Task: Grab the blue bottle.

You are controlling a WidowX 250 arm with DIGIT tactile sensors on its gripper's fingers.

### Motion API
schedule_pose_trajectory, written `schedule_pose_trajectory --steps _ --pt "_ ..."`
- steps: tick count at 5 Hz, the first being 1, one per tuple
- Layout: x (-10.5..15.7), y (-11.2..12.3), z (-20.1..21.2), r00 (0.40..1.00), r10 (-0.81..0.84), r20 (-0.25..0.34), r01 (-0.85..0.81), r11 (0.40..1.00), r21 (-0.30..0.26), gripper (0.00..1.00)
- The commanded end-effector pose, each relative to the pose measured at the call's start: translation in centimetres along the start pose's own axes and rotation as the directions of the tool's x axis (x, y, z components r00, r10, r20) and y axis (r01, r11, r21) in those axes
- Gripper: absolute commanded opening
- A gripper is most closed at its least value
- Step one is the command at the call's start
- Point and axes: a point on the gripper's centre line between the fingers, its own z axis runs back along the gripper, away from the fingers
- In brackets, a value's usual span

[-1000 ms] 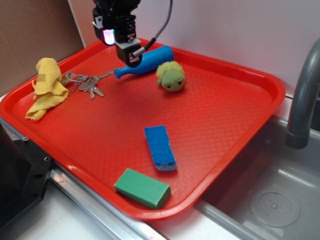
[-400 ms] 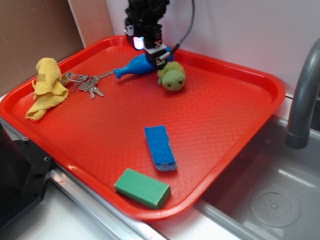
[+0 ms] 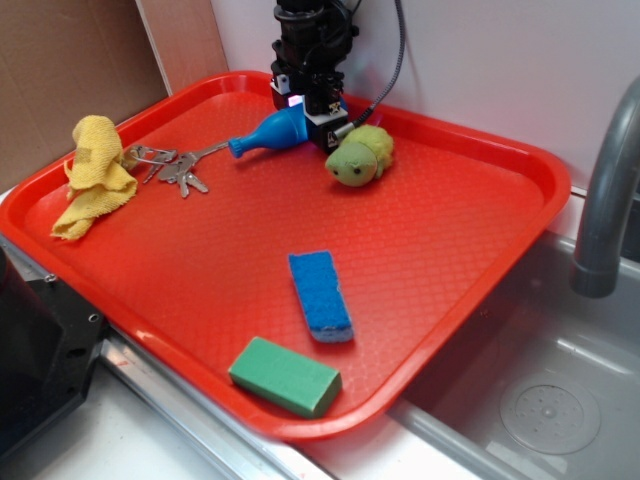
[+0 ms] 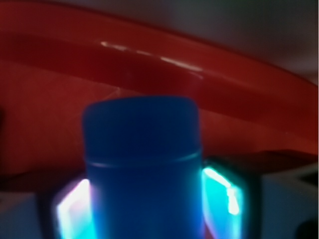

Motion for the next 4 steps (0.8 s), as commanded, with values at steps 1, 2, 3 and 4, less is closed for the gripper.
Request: schedule_pose_trajectory --steps 1,2,3,4 --pt "-6.3 -0.5 8.5 0.985 0.102 0.137 -0.097 0.994 -0.049 0.00" --pt "-9.5 -3.2 13.5 0.949 0.267 0.167 -0.268 0.963 -0.017 0.00" --pt "-12.4 -5.3 18.8 0.949 0.268 0.164 -0.255 0.962 -0.096 0.00" --pt "-14.0 -7.0 24.0 0.961 0.244 0.133 -0.231 0.967 -0.105 0.00"
